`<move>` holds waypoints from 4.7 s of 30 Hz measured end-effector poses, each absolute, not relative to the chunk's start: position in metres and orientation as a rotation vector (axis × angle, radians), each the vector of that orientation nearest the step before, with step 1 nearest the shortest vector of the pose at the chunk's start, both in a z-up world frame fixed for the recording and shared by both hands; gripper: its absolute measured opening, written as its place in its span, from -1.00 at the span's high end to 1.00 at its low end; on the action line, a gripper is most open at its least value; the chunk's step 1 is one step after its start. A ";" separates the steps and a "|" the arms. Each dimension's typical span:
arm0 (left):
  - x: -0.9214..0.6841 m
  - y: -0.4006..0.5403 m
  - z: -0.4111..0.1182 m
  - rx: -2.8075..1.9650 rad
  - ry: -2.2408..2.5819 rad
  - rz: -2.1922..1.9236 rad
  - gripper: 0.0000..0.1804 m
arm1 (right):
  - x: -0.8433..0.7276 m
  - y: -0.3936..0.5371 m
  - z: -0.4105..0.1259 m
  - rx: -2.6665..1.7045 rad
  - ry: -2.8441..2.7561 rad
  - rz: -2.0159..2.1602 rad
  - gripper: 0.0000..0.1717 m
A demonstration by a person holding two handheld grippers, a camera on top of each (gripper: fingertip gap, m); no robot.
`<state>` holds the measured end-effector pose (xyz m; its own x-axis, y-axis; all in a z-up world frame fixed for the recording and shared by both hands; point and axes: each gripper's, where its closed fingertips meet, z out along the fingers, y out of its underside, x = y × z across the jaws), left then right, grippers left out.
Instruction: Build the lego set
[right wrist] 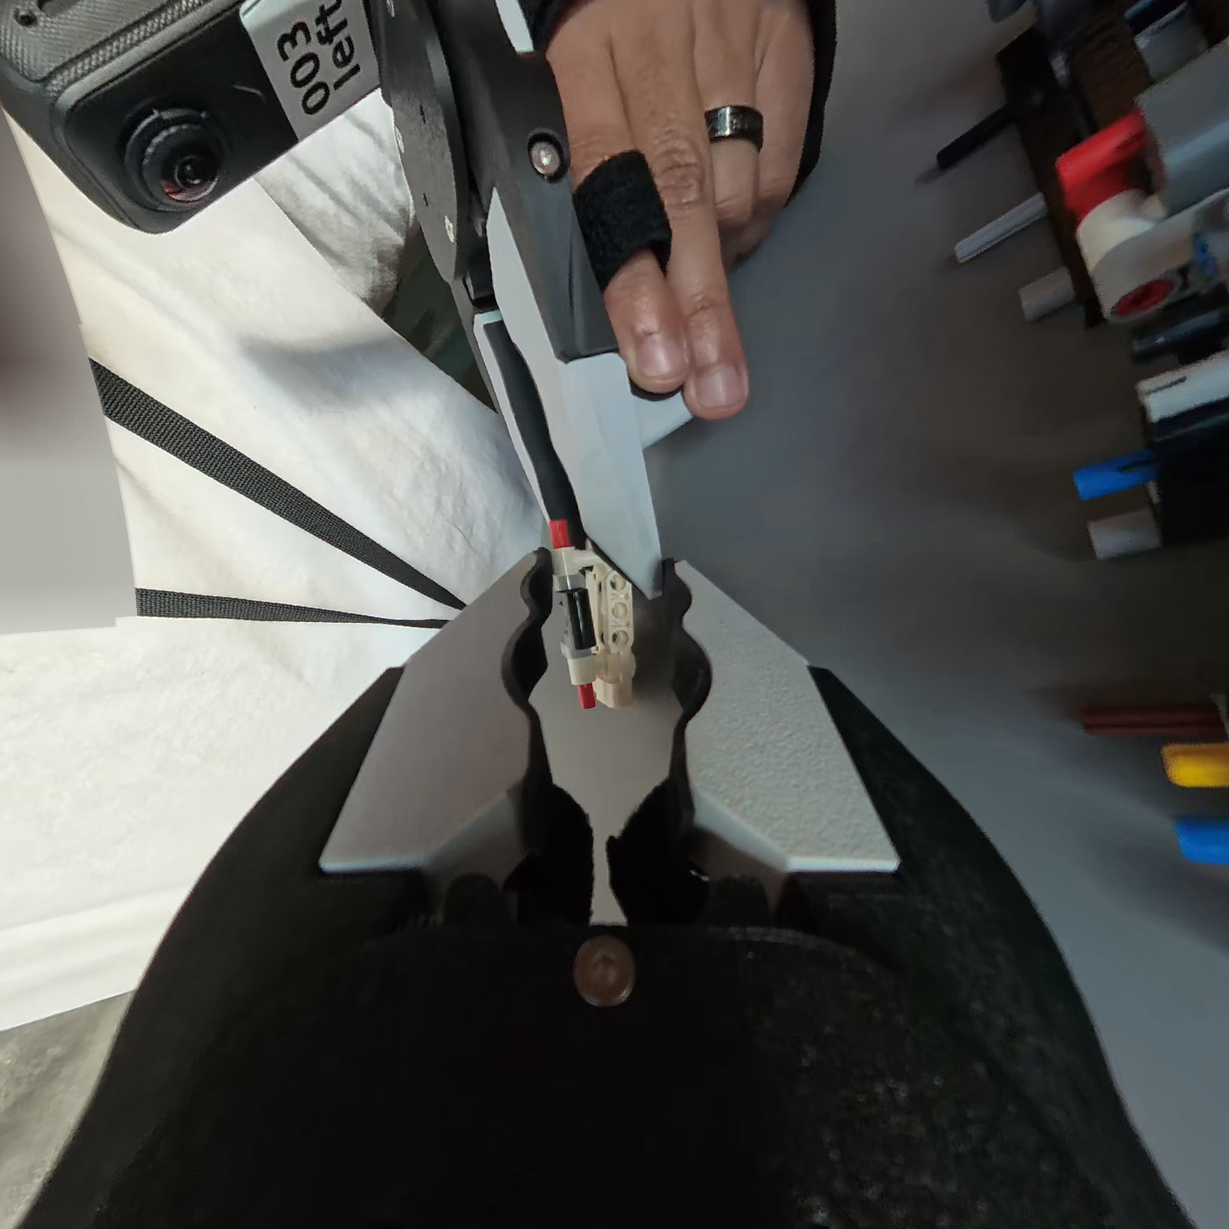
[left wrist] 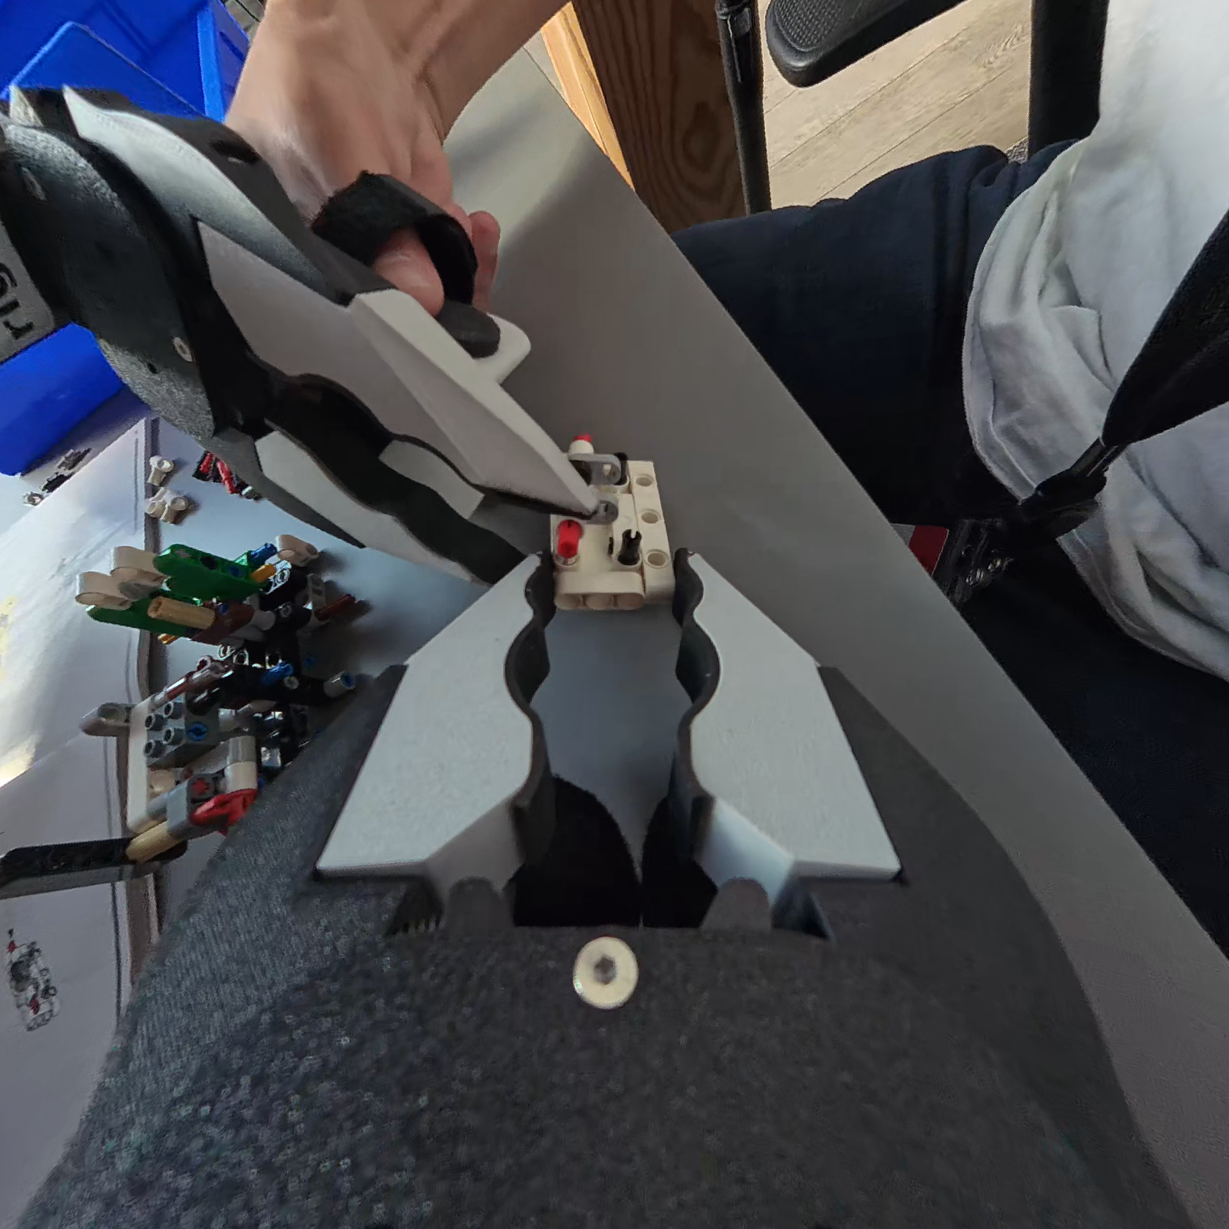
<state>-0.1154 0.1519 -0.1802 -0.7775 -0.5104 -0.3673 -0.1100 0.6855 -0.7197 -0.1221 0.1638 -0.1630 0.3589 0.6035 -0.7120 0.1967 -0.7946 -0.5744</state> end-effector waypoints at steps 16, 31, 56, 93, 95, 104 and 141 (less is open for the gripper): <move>-0.117 0.149 -0.178 -0.450 2.347 -0.980 0.63 | -0.122 0.160 -0.161 -2.203 -0.757 1.523 0.66; -0.119 0.144 -0.179 -0.384 2.327 -0.949 0.63 | -0.124 0.155 -0.159 -2.195 -0.778 1.559 0.69; -0.126 0.139 -0.175 -0.593 2.514 -1.219 0.63 | -0.128 0.153 -0.163 -2.226 -0.831 1.558 0.68; -0.129 0.135 -0.177 -0.447 2.482 -1.137 0.64 | -0.131 0.147 -0.163 -2.278 -0.814 1.675 0.72; -0.126 0.139 -0.177 -0.499 2.480 -1.144 0.64 | -0.128 0.152 -0.163 -2.278 -0.806 1.603 0.71; -0.120 0.147 -0.179 -0.594 2.492 -1.147 0.63 | -0.120 0.163 -0.166 -2.329 -0.994 1.157 0.68; -0.107 0.160 -0.181 -0.850 2.468 -1.164 0.64 | -0.103 0.179 -0.166 -2.433 -1.075 0.068 0.94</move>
<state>-0.1073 0.1596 -0.1806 -0.7867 -0.6173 -0.0044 -0.3893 0.5017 -0.7725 -0.1027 0.1794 -0.1660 0.6906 0.7089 0.1429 0.6854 -0.5785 -0.4422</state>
